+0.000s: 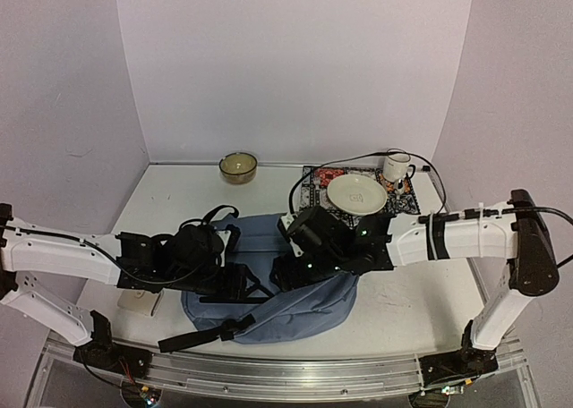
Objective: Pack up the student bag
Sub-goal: Adjust the student bag at the center of the board.
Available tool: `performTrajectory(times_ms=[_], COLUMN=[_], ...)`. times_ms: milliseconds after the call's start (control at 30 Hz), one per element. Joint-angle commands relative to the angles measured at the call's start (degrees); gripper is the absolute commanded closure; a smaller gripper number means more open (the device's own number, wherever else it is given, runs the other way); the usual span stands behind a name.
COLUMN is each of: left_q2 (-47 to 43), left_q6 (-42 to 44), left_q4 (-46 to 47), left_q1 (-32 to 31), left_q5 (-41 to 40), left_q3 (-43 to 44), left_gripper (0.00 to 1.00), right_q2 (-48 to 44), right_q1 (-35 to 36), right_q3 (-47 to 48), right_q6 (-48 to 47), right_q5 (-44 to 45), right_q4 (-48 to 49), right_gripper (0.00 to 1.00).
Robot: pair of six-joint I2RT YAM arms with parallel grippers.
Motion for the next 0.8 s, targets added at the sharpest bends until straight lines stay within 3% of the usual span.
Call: performTrajectory(times_ms=[0, 267, 600, 767], left_q2=[0.0, 3.9, 9.7, 14.6], left_q6=[-2.1, -3.7, -9.1, -12.2], left_q4=[1.1, 1.5, 3.5, 3.7], left_q1=[-0.2, -0.2, -0.2, -0.2], left_q5=[-1.8, -2.4, 0.9, 1.0], left_q3=[0.4, 2.7, 5.1, 7.3], left_gripper=[0.45, 0.46, 0.46, 0.53], right_q2=[-2.7, -9.0, -8.3, -8.3], right_q1=[0.3, 3.3, 4.8, 5.1], right_q3=[-3.5, -10.2, -11.7, -11.2], right_q6=[3.0, 6.0, 7.0, 6.6], right_q5=[-4.4, -5.7, -0.4, 2.2], right_q4=[-3.0, -7.4, -8.5, -7.4], right_gripper=[0.46, 0.51, 0.52, 0.52])
